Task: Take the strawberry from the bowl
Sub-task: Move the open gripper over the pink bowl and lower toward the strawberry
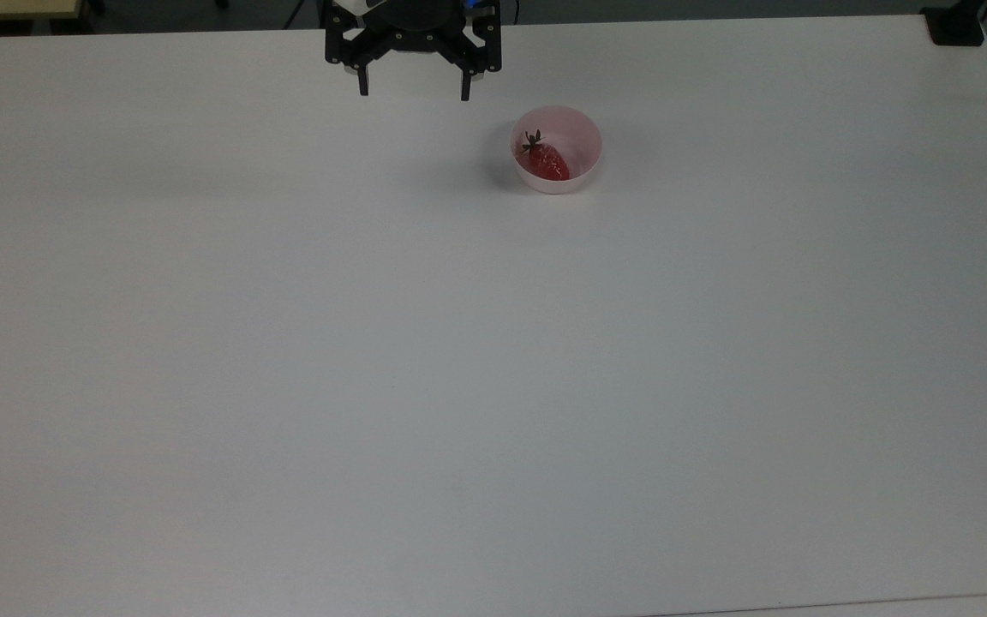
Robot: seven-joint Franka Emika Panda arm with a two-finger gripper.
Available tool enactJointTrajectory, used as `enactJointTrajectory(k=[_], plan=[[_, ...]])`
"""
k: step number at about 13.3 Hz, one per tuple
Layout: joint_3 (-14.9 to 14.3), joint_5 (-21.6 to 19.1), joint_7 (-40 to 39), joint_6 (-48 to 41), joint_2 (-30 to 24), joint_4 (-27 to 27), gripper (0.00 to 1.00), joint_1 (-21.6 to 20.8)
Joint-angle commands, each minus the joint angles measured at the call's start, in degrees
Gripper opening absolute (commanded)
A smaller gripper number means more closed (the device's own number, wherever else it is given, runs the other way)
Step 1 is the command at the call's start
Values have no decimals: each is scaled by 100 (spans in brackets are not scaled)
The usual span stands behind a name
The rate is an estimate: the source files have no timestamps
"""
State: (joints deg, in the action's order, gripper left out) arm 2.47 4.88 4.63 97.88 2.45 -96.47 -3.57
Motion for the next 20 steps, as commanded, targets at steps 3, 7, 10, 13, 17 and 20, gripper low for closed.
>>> enactJointTrajectory(k=[3, 7, 10, 13, 17, 20], plan=[[-36, -119, -112, -147, -61, 5, 100, -29], [-27, -110, -182, -138, -8, -21, 100, -91], [-27, -84, -497, -147, 18, -178, 100, -370], [-359, -49, -928, -68, 263, -608, 100, -1325], [-405, -31, -1158, 300, 501, -1346, 93, -1927], [-343, -23, -1158, 653, 677, -1629, 89, -2007]])
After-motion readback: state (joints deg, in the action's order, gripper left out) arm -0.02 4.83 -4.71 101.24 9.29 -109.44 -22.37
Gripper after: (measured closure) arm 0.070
